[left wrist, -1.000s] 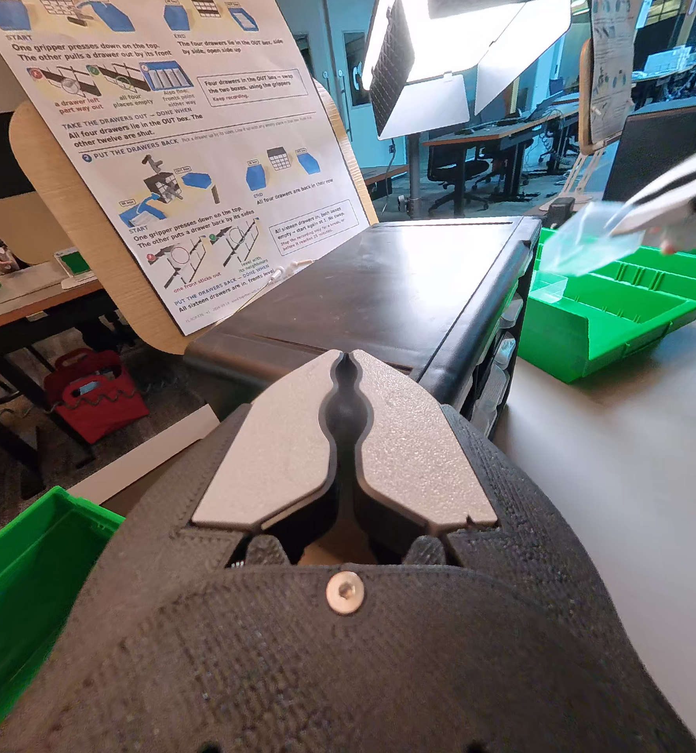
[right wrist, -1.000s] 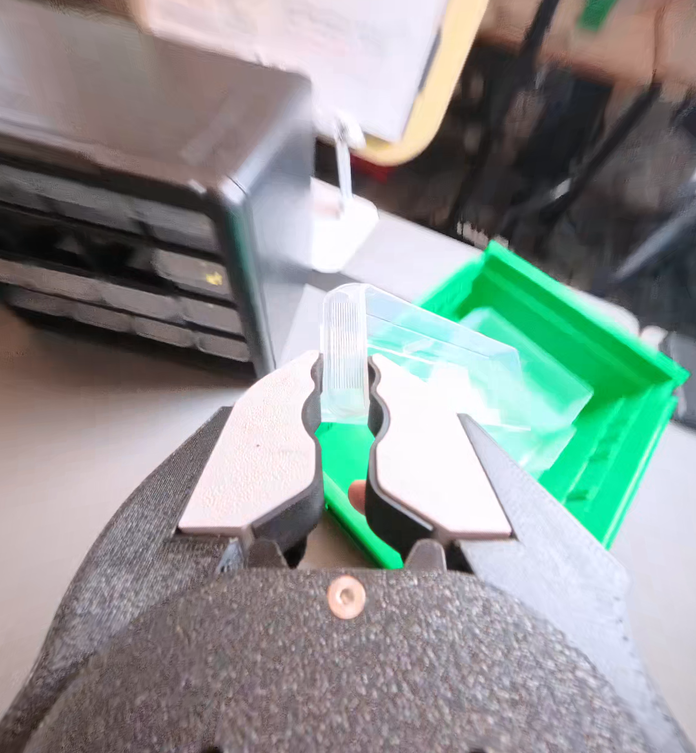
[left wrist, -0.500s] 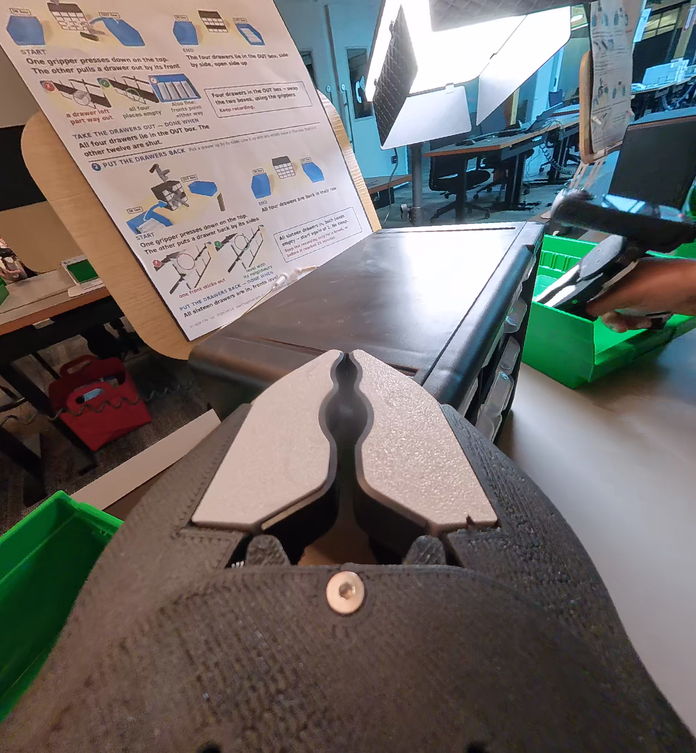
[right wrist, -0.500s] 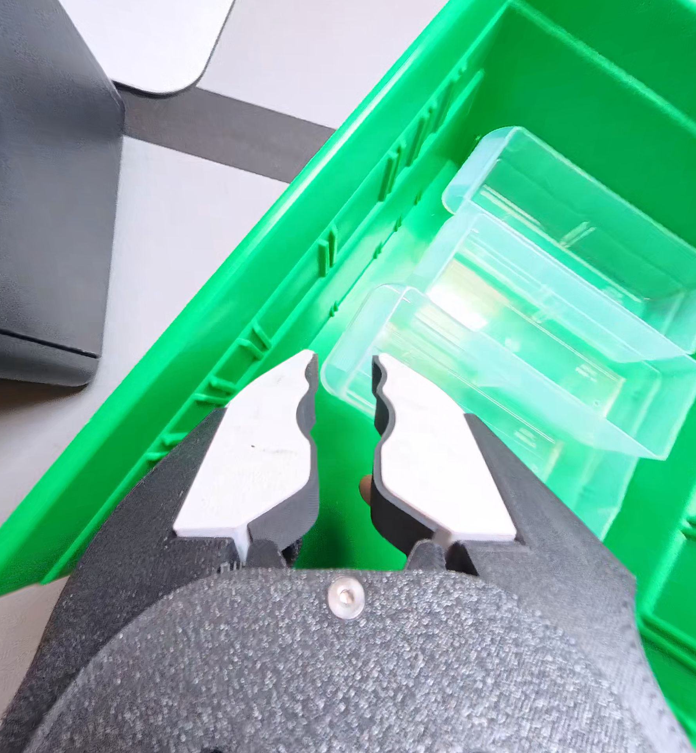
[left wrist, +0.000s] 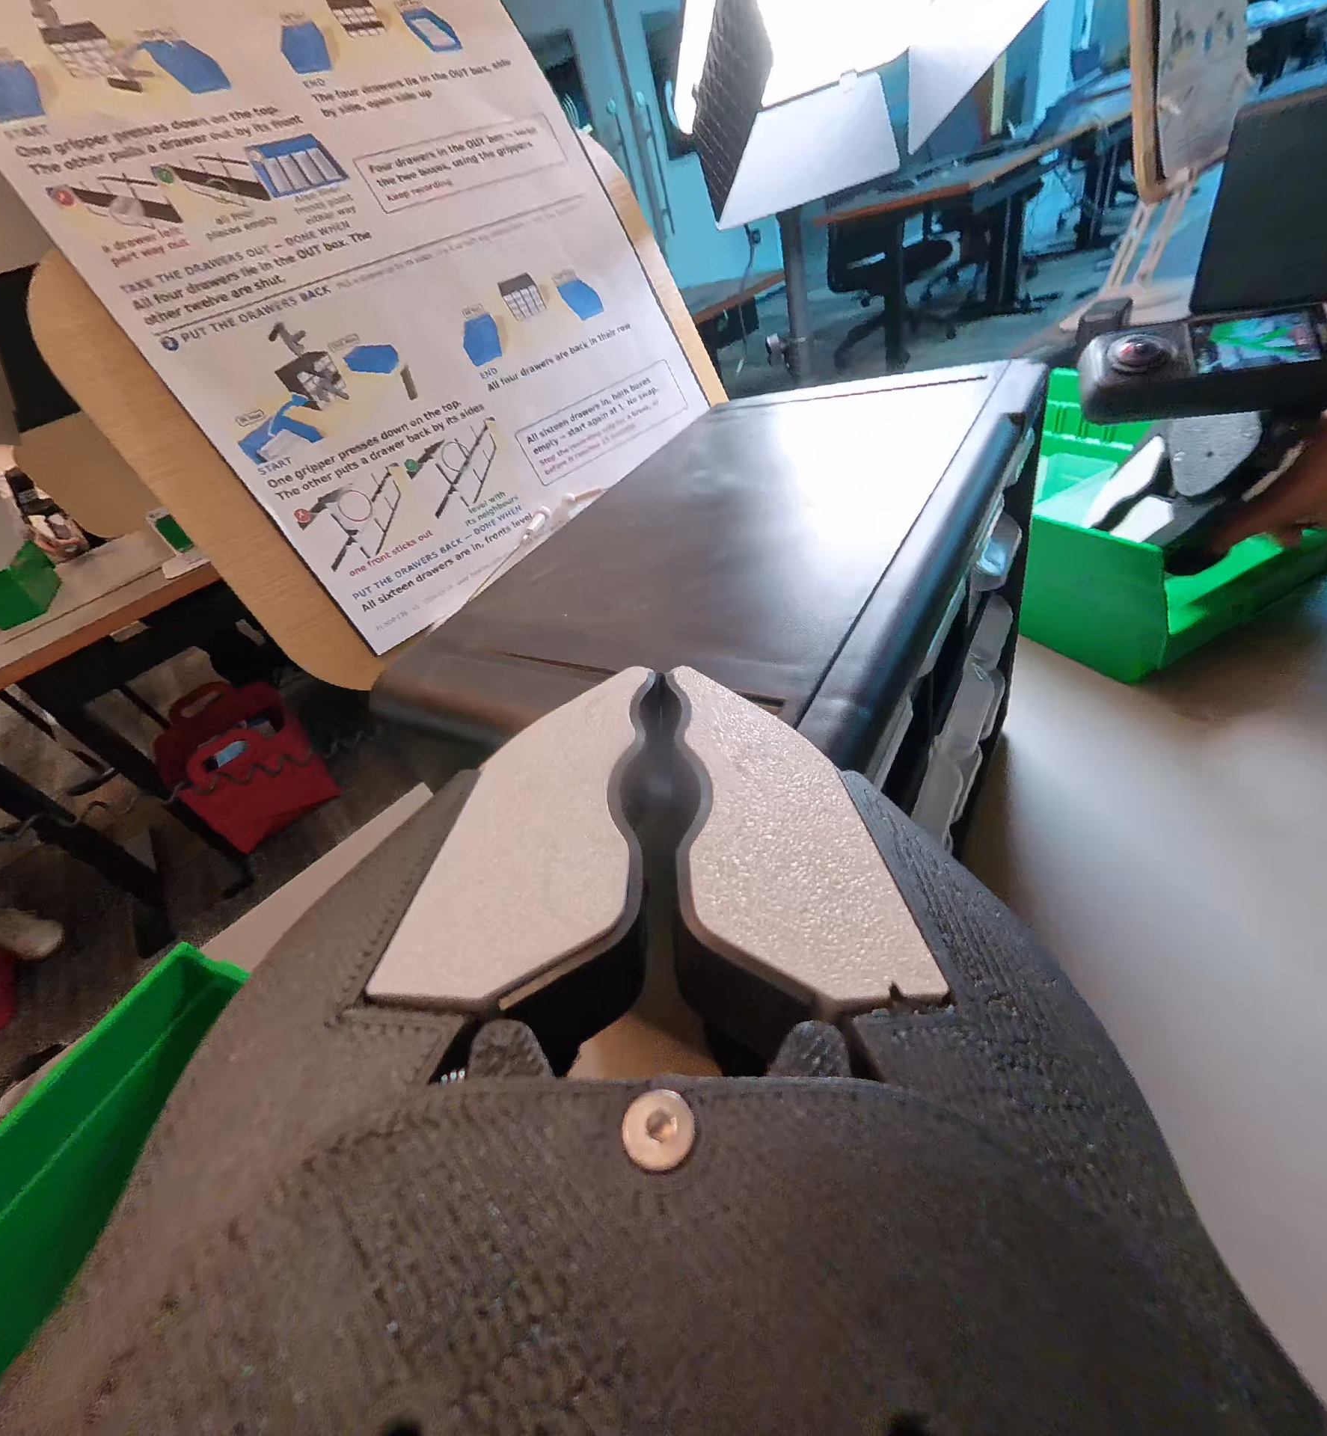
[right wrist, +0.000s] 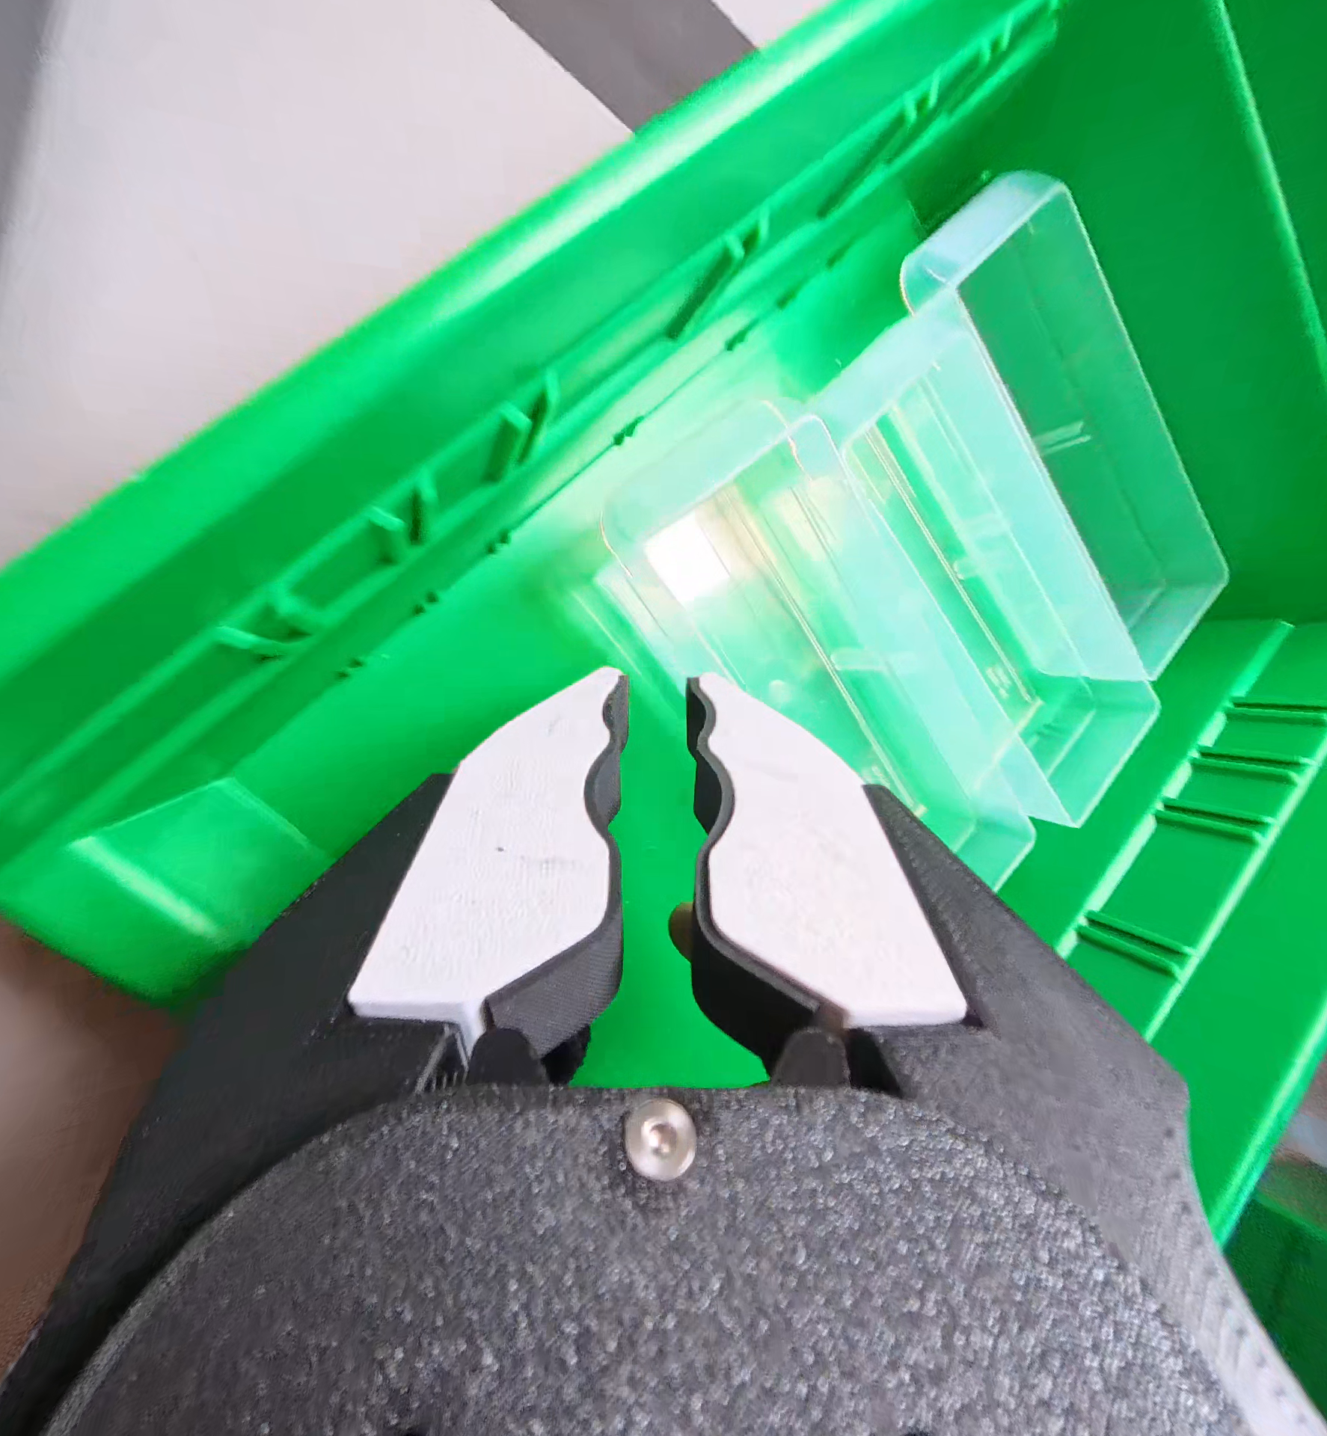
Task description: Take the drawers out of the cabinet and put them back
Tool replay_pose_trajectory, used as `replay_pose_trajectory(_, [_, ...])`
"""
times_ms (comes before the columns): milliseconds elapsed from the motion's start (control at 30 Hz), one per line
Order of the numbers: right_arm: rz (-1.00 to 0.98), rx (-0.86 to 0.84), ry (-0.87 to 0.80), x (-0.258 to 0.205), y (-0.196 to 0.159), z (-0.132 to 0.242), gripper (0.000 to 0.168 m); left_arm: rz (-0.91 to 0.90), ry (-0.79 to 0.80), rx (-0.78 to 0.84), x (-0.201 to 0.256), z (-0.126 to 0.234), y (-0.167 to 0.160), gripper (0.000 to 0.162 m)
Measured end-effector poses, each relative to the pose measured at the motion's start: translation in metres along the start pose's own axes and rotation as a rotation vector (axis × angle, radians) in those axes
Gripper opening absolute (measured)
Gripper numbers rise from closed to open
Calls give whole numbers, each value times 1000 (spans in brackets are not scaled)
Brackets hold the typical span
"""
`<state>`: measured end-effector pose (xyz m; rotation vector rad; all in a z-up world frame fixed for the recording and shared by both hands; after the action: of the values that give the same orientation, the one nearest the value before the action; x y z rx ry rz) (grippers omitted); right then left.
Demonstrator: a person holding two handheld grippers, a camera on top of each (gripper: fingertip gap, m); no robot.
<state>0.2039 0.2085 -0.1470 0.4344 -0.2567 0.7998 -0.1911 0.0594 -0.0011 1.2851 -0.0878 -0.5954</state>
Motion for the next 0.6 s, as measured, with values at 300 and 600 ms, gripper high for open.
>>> replay_pose_trajectory(300, [37, 230, -49, -2, 19, 45, 9, -27, -155, -201, -5, -4, 11, 1])
replay_pose_trajectory(600, [472, 846, -347, -78, 57, 127, 26, -67, -54, -135, -1, -3, 9, 0])
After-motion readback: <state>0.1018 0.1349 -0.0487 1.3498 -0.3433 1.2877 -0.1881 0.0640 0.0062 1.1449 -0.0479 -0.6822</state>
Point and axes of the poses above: each gripper's, where its closed fingertips meet, z back along the fingers, y out of its top, x = y × z across the jaws, the point moved 7 cm from there along z, back along the fingers, and after that the axes turned 11 degrees about -x, right-handed, at the moved point
